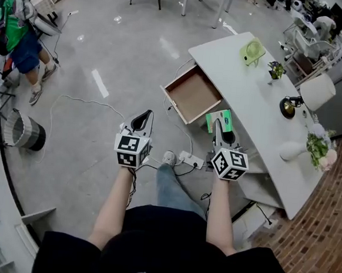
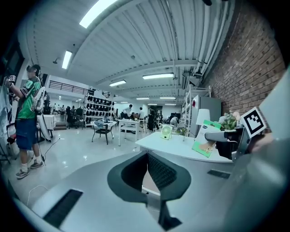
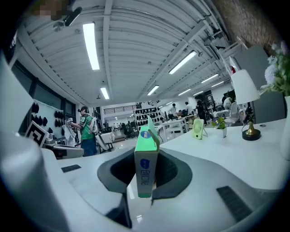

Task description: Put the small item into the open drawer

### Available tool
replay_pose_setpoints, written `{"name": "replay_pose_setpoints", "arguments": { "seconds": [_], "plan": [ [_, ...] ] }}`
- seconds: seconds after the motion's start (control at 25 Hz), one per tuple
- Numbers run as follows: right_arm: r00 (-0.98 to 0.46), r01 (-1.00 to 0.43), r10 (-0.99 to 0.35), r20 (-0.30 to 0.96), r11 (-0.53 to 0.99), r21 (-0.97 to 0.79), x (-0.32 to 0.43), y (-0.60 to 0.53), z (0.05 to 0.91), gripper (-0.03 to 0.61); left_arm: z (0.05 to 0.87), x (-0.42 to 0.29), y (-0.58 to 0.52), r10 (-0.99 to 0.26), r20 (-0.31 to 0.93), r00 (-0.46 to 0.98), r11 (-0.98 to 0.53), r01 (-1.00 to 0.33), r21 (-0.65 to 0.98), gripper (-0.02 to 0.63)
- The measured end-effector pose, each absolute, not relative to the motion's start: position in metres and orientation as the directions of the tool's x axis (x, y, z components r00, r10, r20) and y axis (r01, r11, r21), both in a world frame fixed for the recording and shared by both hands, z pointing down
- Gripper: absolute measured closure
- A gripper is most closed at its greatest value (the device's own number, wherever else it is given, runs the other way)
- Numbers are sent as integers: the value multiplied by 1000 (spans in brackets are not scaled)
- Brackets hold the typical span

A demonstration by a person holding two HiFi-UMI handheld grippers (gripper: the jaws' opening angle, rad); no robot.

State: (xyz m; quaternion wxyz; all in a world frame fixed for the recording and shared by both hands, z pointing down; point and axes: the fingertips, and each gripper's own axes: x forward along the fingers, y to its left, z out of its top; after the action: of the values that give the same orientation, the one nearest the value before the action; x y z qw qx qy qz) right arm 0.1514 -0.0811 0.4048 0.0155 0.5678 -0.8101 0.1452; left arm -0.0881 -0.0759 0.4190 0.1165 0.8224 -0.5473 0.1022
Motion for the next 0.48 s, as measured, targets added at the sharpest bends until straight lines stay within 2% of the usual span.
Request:
{"name": "replay_pose_setpoints", "arguments": {
  "seconds": [0.48],
  "plan": [
    [-327,-944,-875,356,290,-154,139,-247,466,495,451,-88,-257,-857,349,380,-363,-925,116,591]
  ]
}}
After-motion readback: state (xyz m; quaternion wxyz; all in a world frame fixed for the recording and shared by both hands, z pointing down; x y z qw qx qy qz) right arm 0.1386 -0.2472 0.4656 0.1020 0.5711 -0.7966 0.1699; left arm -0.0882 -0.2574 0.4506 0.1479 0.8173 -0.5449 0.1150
